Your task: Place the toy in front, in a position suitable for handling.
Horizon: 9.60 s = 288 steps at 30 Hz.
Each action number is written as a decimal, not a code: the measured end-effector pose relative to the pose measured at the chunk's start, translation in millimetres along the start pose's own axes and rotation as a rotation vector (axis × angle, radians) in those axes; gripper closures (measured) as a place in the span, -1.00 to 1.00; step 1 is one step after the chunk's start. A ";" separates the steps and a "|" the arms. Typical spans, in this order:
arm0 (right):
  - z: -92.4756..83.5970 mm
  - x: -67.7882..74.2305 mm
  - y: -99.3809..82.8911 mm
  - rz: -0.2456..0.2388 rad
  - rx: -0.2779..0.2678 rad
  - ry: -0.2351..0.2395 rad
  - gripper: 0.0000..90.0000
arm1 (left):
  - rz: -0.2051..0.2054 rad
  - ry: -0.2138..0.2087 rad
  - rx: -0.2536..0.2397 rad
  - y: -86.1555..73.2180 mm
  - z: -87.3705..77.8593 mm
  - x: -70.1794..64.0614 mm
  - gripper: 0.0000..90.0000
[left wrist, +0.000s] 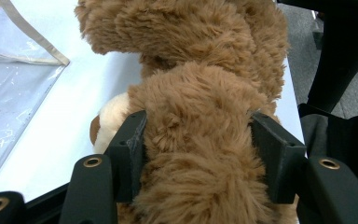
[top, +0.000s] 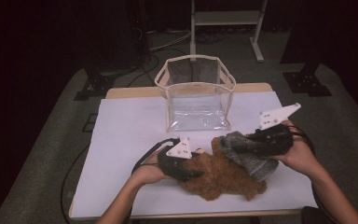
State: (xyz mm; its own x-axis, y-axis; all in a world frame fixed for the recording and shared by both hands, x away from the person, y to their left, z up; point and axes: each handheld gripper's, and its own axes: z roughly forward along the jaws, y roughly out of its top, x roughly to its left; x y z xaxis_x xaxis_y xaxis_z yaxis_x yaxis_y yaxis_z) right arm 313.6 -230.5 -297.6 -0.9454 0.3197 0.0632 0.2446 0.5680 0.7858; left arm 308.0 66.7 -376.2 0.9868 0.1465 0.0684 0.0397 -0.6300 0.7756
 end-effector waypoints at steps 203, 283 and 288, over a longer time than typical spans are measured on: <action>-31.3 3.6 87.9 -0.089 -0.032 0.013 0.67 | 0.019 -0.009 -0.212 82.6 -42.3 16.3 -0.25; 111.7 -0.4 33.5 -0.043 0.026 0.158 0.64 | -0.114 0.167 -0.125 -32.8 -122.5 14.2 -0.57; 122.8 7.5 34.4 -0.064 0.038 0.174 0.64 | -0.106 0.124 -0.015 -42.7 -97.7 11.1 -0.53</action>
State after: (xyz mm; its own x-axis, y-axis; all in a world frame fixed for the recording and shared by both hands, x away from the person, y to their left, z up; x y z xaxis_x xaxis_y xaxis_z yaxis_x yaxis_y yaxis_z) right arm 341.4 -115.4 -345.7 -0.9816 0.1479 0.1212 0.1871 0.6121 0.7683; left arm 301.9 169.7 -347.2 0.9504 0.3050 0.0616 0.1396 -0.5947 0.7917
